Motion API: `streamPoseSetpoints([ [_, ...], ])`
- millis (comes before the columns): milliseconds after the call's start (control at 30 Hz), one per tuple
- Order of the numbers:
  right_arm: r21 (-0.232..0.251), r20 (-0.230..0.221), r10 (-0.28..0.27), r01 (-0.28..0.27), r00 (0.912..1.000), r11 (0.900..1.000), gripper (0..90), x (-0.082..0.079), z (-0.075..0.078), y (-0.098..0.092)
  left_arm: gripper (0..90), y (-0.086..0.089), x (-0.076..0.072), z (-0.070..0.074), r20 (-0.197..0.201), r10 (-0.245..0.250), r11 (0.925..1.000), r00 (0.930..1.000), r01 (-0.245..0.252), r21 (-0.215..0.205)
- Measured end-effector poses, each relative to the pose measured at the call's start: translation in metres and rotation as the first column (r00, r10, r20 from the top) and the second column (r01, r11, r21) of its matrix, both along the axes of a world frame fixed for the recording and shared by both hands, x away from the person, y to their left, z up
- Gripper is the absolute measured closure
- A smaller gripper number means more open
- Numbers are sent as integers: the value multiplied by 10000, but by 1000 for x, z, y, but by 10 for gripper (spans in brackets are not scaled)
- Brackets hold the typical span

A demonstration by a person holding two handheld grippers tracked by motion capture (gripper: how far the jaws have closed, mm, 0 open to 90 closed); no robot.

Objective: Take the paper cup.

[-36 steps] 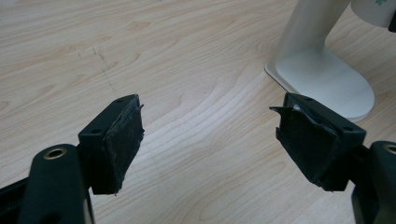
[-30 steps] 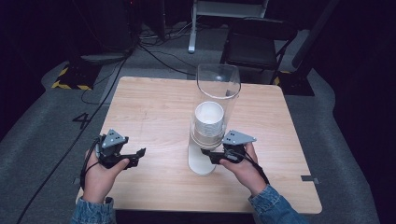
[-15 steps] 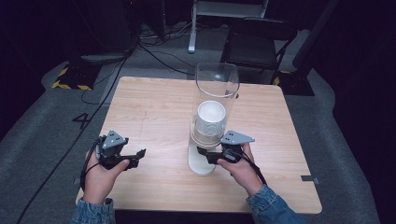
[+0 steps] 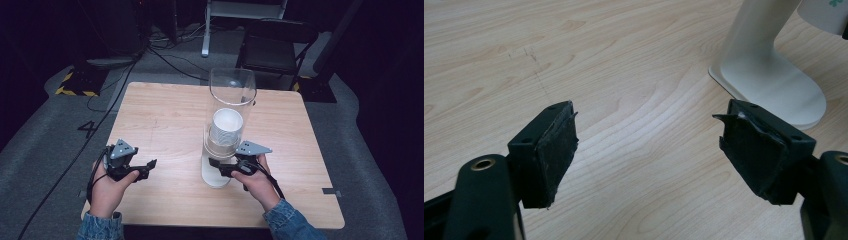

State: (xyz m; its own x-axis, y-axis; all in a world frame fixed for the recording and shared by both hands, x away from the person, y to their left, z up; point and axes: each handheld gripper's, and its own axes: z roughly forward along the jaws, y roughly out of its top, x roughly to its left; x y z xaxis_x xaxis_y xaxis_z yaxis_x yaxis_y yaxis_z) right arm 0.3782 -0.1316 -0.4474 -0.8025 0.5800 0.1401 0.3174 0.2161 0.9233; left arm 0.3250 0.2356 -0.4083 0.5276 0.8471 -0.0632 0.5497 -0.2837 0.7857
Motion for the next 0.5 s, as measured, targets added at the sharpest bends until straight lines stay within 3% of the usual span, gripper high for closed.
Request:
streamPoseSetpoints([
  [400, -508, 274, 2, 12, 9996, 9987, 356, 0, 0, -5, 226, -3, 3, 0, 3, -131, 9999, 9999, 131, 4],
  [500, -863, 632, -91, 145, 9980, 9962, 356, 0, -1, -6, 226, -3, 4, 0, -2, -127, 9999, 9999, 127, -7],
])
